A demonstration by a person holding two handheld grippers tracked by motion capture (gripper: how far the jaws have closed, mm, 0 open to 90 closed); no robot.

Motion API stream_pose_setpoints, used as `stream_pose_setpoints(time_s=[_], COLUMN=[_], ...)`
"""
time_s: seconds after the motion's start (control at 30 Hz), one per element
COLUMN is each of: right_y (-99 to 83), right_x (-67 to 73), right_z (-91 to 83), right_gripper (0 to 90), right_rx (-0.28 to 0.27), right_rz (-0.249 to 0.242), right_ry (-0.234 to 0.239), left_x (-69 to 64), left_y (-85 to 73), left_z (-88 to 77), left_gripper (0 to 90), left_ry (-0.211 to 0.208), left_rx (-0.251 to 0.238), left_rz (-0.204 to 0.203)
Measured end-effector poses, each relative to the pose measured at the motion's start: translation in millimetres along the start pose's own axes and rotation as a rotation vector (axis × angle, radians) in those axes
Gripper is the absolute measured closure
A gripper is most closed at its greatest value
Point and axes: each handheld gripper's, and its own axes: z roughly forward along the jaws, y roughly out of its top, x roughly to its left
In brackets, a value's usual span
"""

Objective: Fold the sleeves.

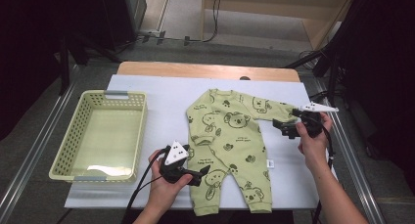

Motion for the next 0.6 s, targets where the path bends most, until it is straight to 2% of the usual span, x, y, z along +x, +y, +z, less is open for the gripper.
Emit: stream_pose_setpoints(time_s=[0.27, 0.4, 0.53, 0.6], right_y=[12.8, 18.7, 18.8, 18.0], right_x=[-23.5, -39.7, -54.5, -60.2], right_z=[11.1, 16.3, 25.3, 30.7], right_gripper=[0.0, 0.0, 7.9, 11.2], right_rx=[0.033, 0.046, 0.071, 0.081], right_rz=[0.029, 0.073, 0.114, 0.127], right_ry=[-0.051, -0.097, -0.152, -0.157], left_x=[4.2, 3.2, 1.1, 1.1], left_y=[-6.1, -6.6, -5.7, -5.8], left_z=[-7.9, -8.3, -9.5, -10.2], left_gripper=[0.4, 0.4, 0.4, 0.4], left_ry=[-0.003, 0.006, 0.013, 0.016], left_rx=[-0.007, -0.014, -0.013, -0.013], left_rz=[-0.008, -0.004, 0.012, 0.017])
